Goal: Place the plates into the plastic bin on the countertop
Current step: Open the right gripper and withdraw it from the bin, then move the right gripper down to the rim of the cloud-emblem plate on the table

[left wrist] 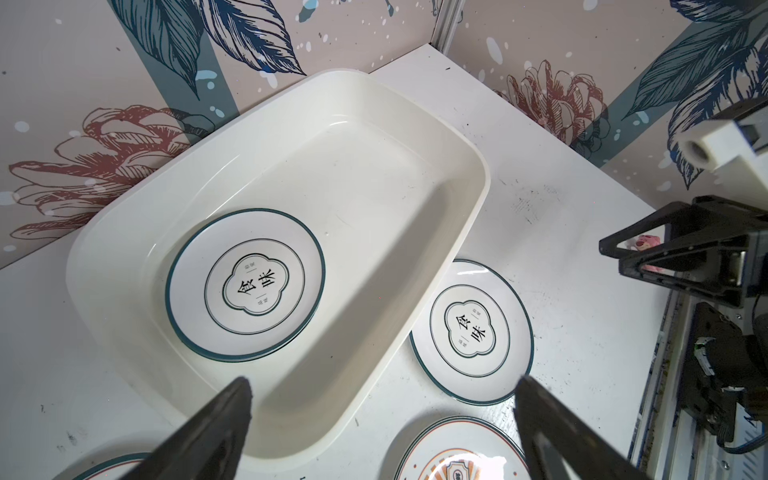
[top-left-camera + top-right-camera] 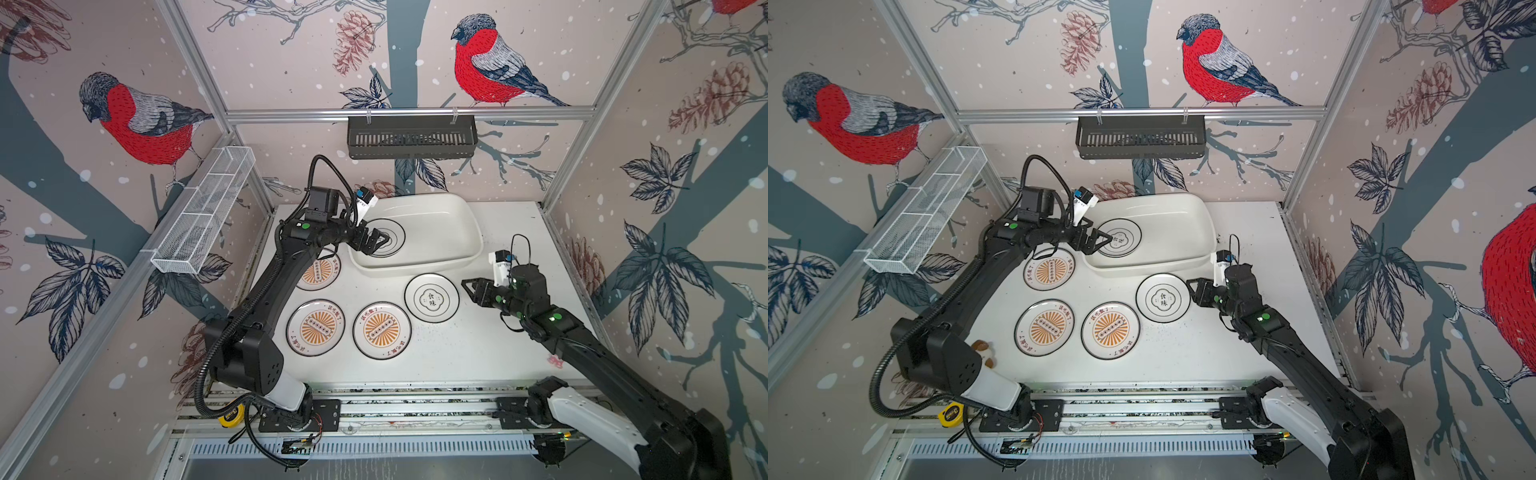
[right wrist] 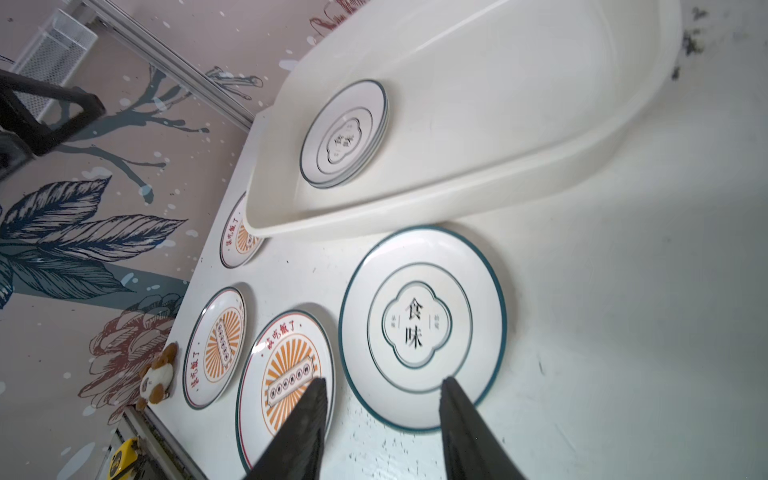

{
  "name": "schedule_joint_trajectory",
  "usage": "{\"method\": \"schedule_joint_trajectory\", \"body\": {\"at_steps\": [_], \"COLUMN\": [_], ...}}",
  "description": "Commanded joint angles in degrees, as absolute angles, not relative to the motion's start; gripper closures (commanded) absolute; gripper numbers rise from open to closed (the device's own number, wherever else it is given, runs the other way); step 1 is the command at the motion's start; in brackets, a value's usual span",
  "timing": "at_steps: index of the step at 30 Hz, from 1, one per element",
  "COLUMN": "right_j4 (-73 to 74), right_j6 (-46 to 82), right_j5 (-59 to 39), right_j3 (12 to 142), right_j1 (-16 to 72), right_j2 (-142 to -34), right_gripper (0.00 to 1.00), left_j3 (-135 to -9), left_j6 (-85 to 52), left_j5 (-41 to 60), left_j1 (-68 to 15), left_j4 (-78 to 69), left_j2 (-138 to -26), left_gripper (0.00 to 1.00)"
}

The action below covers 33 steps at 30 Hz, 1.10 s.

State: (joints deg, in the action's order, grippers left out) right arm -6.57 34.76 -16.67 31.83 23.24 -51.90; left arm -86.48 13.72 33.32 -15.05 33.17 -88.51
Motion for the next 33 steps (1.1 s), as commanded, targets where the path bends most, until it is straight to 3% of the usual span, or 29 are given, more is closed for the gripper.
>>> {"method": "schedule_joint_trajectory", "body": {"at_steps": [1,12,33], "right_j4": [-8.39,3.1,18.14], "right_j6": [38.17,44.04,42.19], "right_j5": [-19.92,-27.8,-32.04], "right_j3": [27.16,14.33,19.85], "right_j1": [22.46,16.85,14.17], "right_j2": [-48.94,-48.5,-73.91], "right_gripper": [0.54,0.52,0.58], "left_j3": [-87.2,-92.48,-91.35], "left_j6": [13.41,13.18,13.05], "left_j5": [35.69,37.01,37.94], "left_j1": [-15.63,-16.83,-17.33], "left_j4": [31.91,35.42,34.77], "left_j2": [-88.91,-93.73,-92.47], "left_gripper": [0.03,0.02,0.02]}}
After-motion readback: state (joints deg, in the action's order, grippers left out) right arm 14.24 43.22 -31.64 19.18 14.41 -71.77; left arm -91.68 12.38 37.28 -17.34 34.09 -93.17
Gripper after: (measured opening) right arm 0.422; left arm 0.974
